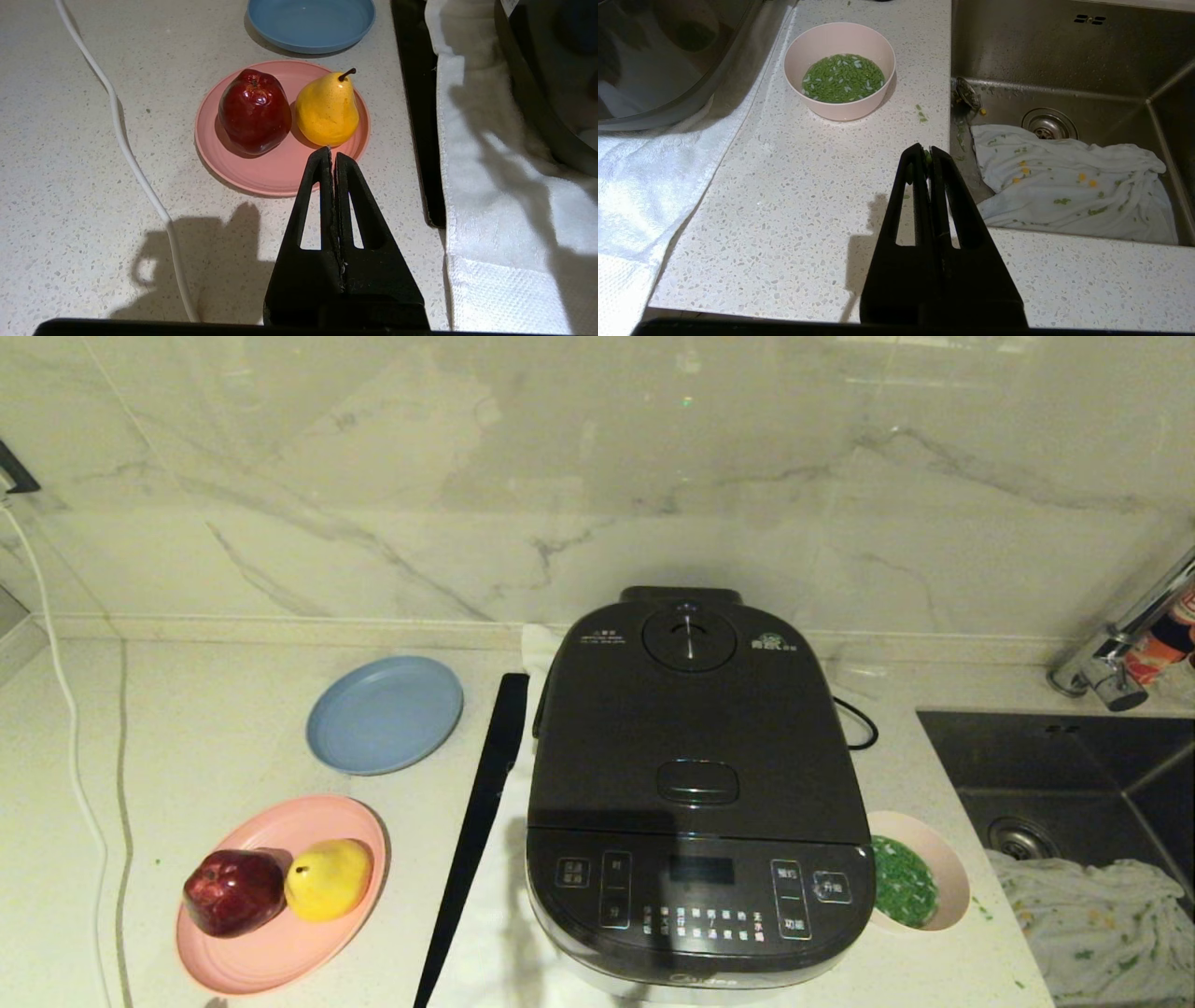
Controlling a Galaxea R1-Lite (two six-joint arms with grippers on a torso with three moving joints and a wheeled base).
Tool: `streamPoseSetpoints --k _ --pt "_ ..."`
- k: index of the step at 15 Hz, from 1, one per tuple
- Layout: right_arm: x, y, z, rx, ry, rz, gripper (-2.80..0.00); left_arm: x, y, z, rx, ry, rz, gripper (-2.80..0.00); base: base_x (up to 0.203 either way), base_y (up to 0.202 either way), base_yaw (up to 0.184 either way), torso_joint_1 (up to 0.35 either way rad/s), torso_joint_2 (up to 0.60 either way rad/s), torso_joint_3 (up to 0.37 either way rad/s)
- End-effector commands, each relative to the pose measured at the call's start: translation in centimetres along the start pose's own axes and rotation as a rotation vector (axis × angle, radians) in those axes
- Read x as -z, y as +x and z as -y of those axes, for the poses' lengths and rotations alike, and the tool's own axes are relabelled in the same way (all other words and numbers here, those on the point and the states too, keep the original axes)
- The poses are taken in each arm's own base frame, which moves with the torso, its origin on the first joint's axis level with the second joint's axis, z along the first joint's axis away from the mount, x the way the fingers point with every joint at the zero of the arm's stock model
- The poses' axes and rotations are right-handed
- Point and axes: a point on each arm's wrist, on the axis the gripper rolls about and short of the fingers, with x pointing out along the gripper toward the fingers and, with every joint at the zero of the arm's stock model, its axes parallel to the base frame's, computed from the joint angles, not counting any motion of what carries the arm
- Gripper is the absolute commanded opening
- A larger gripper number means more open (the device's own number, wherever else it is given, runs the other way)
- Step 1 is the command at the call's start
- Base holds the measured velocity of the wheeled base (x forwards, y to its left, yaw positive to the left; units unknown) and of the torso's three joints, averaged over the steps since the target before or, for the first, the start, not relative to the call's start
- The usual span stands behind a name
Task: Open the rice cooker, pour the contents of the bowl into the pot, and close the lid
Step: Open the rice cooker
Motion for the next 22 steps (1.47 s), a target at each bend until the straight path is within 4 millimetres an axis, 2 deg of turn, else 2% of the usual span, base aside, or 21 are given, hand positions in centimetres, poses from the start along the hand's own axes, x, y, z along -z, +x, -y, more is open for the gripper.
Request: streamPoseSetpoints --k 1,19,21,22 --pt "0.0 0.0 0.0 -0.001 0.001 -0.001 -2.8 0.0 0.0 0.0 0.0 0.0 -0.001 -2.8 0.0 0.0 0.0 0.0 0.0 0.0" --pt "0.0 0.0 0.0 0.001 0.022 0.001 -2.8 0.1 0.0 0.0 -0.004 0.011 0.0 -2.8 0.0 0.0 0.0 0.0 0.0 0.0" --pt "0.0 0.0 0.0 0.001 0.022 0.001 -2.8 -1.2 -0.4 0.0 -0.003 0.015 0.044 -2.8 0.0 0.0 0.0 0.0 0.0 0.0" --pt "0.0 0.0 0.0 0.001 0.022 0.001 -2.8 -3.1 -1.0 0.0 0.001 0.016 0.1 -2.8 0.0 0.0 0.0 0.0 0.0 0.0"
